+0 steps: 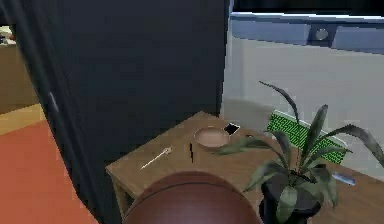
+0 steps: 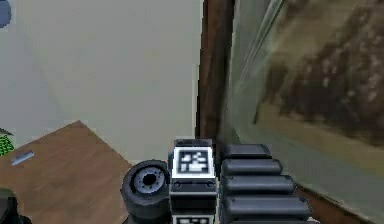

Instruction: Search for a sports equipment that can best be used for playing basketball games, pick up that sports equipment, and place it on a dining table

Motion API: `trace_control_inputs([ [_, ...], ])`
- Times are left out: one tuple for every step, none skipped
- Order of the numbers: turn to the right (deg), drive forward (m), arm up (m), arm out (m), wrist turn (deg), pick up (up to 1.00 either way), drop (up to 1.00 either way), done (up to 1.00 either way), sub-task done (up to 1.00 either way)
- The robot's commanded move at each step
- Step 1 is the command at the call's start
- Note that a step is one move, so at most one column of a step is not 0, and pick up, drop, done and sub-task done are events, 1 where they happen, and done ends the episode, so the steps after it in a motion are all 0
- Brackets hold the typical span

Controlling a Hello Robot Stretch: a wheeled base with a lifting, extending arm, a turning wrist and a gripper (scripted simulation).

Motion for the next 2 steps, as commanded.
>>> trace_control_inputs([
  [-45.0, 0.00, 0.00, 0.00, 0.0, 0.00, 0.00, 0.00, 0.00],
  [-21.0, 0.00, 0.00, 0.00, 0.0, 0.00, 0.00, 0.00, 0.00],
])
